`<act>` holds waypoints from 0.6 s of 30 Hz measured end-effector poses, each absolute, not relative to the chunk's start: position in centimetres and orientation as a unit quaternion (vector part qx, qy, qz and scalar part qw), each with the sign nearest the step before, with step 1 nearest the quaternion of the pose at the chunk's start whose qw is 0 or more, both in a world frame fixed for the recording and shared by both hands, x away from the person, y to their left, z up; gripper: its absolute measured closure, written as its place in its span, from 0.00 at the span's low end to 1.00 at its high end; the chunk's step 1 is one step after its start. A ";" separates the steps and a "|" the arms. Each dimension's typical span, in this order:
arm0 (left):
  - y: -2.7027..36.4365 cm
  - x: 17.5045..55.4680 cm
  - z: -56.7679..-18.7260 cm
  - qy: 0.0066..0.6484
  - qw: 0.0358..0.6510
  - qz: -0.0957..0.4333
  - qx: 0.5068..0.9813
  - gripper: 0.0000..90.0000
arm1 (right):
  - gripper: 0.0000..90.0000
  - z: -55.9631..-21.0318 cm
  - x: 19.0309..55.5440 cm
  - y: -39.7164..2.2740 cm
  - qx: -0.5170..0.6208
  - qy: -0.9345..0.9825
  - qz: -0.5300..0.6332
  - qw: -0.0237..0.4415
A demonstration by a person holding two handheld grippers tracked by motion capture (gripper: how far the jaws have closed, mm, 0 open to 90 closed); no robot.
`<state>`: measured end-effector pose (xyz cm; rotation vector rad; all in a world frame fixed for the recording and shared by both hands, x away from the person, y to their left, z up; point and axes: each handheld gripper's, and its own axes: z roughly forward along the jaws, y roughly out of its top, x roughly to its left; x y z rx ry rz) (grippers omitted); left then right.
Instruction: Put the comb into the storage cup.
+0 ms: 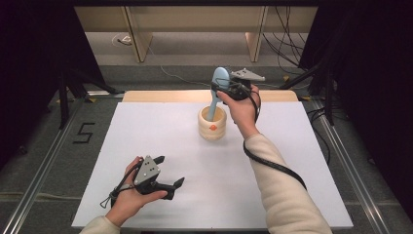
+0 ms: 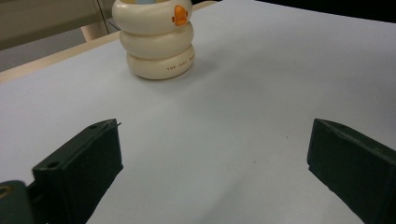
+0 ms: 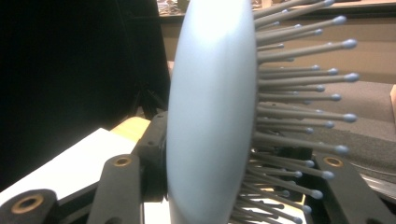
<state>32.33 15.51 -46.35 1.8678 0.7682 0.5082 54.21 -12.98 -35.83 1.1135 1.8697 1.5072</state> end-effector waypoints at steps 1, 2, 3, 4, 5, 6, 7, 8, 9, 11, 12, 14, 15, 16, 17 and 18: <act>15.5 32.3 -46.4 0.318 0.505 0.211 0.774 0.03 | 0.55 -35.9 54.2 -13.0 0.409 0.685 0.552 0.243; 15.5 32.3 -46.4 0.318 0.505 0.210 0.774 0.03 | 0.55 -36.0 54.2 -13.0 0.410 0.685 0.552 0.243; 15.5 32.3 -46.4 0.318 0.505 0.210 0.774 0.03 | 0.55 -36.0 54.2 -13.0 0.410 0.685 0.551 0.243; 15.5 32.3 -46.4 0.318 0.505 0.210 0.774 0.03 | 0.55 -36.1 54.3 -13.0 0.410 0.686 0.551 0.242; 15.5 32.3 -46.4 0.318 0.505 0.210 0.774 0.03 | 0.55 -36.2 54.3 -12.9 0.411 0.686 0.550 0.242; 15.5 32.3 -46.4 0.318 0.505 0.210 0.774 0.03 | 0.55 -36.2 54.3 -12.9 0.411 0.686 0.550 0.241; 15.5 32.3 -46.4 0.318 0.505 0.210 0.774 0.03 | 0.55 -36.3 54.3 -12.9 0.412 0.686 0.550 0.241; 15.5 32.3 -46.4 0.318 0.505 0.210 0.774 0.03 | 0.55 -36.3 54.3 -12.9 0.412 0.686 0.549 0.240; 15.5 32.3 -46.4 0.318 0.505 0.210 0.774 0.03 | 0.55 -36.3 54.3 -12.9 0.412 0.686 0.549 0.240; 15.5 32.3 -46.4 0.318 0.505 0.210 0.774 0.03 | 0.55 -36.4 54.3 -12.8 0.413 0.687 0.548 0.239; 15.5 32.3 -46.4 0.318 0.505 0.211 0.774 0.03 | 0.55 -36.5 54.3 -12.8 0.412 0.687 0.549 0.239; 15.5 32.3 -46.4 0.318 0.505 0.210 0.774 0.03 | 0.55 -36.6 54.3 -12.7 0.412 0.689 0.546 0.237; 15.5 32.3 -46.4 0.318 0.505 0.210 0.774 0.03 | 0.55 -36.7 54.3 -12.7 0.413 0.689 0.546 0.236; 15.5 32.3 -46.4 0.318 0.505 0.210 0.774 0.03 | 0.55 -36.7 54.3 -12.7 0.413 0.690 0.546 0.236; 15.5 32.3 -46.4 0.319 0.505 0.211 0.774 0.03 | 0.55 -36.8 54.3 -12.7 0.414 0.690 0.546 0.236; 15.5 32.3 -46.4 0.319 0.505 0.210 0.774 0.03 | 0.55 -36.9 54.3 -12.7 0.414 0.690 0.545 0.236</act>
